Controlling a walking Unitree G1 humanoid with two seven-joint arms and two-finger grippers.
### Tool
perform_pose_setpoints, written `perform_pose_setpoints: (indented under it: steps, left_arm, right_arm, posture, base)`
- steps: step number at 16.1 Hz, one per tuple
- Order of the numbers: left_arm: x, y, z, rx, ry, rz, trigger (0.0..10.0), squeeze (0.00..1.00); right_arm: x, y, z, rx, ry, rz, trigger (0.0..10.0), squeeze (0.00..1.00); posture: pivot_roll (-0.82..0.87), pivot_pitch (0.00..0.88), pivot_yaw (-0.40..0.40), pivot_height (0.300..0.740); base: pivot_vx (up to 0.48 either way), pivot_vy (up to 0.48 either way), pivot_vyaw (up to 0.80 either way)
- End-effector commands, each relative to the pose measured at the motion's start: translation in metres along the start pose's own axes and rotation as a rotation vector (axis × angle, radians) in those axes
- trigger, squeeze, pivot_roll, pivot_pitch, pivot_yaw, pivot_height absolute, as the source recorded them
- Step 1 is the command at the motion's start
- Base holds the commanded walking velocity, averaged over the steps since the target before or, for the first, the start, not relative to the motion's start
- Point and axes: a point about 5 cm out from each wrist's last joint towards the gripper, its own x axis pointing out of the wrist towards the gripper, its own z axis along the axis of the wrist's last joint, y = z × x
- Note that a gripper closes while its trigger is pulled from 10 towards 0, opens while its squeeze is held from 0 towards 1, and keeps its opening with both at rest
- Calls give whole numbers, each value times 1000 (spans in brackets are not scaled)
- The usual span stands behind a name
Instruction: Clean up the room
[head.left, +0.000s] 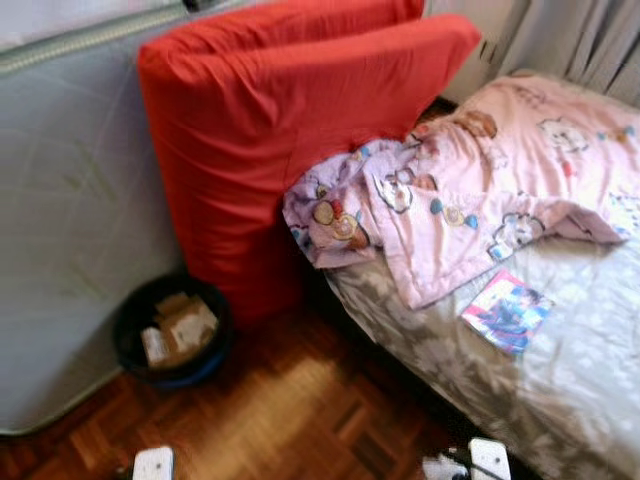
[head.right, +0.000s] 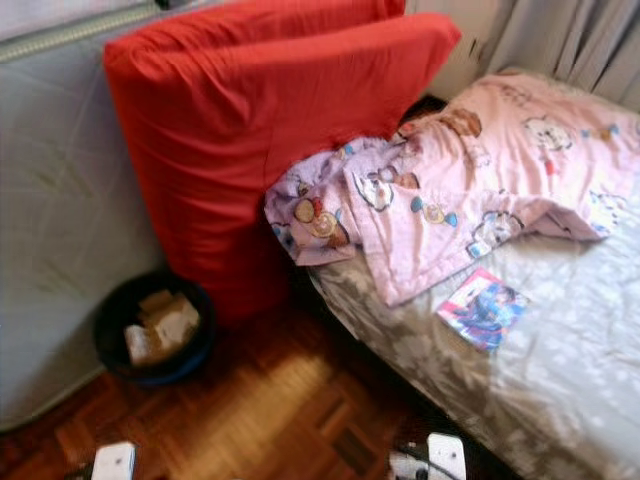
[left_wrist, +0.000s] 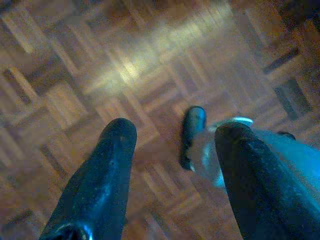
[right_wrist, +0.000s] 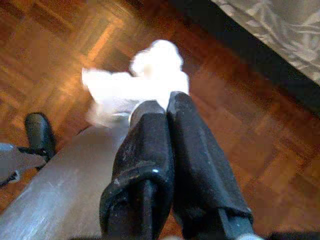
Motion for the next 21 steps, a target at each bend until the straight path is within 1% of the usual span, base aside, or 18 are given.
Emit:
perform_pose_setpoints:
  steps: [1,9,17,21]
  left_arm:
    - [-2,-4,-12,5,46,-15,10000,0]
    - [-2,-5,-14,0,58,-12,10000,0]
    - [-3,-4,-18,2,66,-10,10000,0]
    - [-6,4,-19,4,70,-3,10000,0]
  right_arm:
    - [-3,-8,-11,10,33,-22,10000,0]
    - [-2,-2,-9,7,34,-17,10000,0]
    - [-1,0,-8,7,38,-14,10000,0]
    - [-1,2,-10,6,42,-12,10000,0]
  posture:
    - [25,158,-15,740]
    - [22,157,-18,740]
    - [25,157,-17,740]
    - [26,150,-14,740]
  base:
    - [0,0,0]
    - [0,38,0]
    - [0,470,0]
    - [0,480,0]
